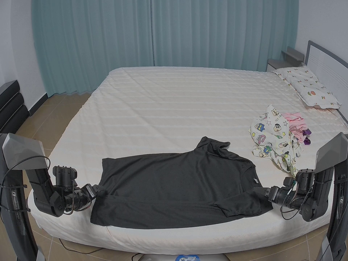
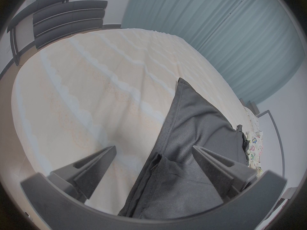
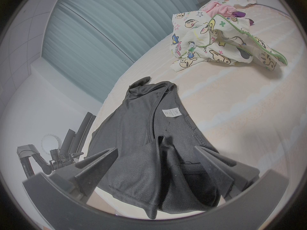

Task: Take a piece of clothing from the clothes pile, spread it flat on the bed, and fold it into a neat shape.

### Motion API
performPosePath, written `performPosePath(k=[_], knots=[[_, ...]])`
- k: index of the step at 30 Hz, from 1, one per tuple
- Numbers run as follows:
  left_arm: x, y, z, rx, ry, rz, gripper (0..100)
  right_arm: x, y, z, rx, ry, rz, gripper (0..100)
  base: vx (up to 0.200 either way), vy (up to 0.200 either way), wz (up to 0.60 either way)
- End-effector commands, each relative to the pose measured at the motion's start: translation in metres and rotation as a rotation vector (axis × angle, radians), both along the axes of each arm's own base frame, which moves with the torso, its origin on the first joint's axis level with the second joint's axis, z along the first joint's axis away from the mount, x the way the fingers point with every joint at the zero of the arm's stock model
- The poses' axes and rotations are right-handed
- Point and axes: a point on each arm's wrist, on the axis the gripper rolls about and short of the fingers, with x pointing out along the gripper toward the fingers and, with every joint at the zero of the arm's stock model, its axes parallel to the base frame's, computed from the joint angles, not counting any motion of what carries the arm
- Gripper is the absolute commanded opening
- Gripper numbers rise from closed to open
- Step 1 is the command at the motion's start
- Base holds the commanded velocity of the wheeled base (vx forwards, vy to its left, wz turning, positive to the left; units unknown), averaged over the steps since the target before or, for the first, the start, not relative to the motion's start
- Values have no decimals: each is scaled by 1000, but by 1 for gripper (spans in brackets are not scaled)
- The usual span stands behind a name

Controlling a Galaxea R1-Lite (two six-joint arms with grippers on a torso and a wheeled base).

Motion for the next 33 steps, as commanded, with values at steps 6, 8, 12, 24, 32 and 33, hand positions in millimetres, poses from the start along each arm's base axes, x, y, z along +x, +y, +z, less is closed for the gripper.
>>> performPosePath(k=[6,8,12,24,32,33], knots=[[4,1,2,-19,-13,25,100,0,0,1,-2,-12,1,100,-100,0,0],[4,1,3,-25,-16,31,100,1,0,1,-2,-14,1,100,-200,0,0],[4,0,2,-25,-16,29,100,0,0,1,-2,-12,1,100,-50,0,0],[10,2,6,-40,-40,55,100,0,1,0,-4,-12,7,100,0,0,0],[10,2,6,-40,-40,55,100,1,1,2,-3,-18,6,100,0,200,0],[10,2,6,-39,-40,54,100,1,1,3,-3,-24,5,100,0,200,0]])
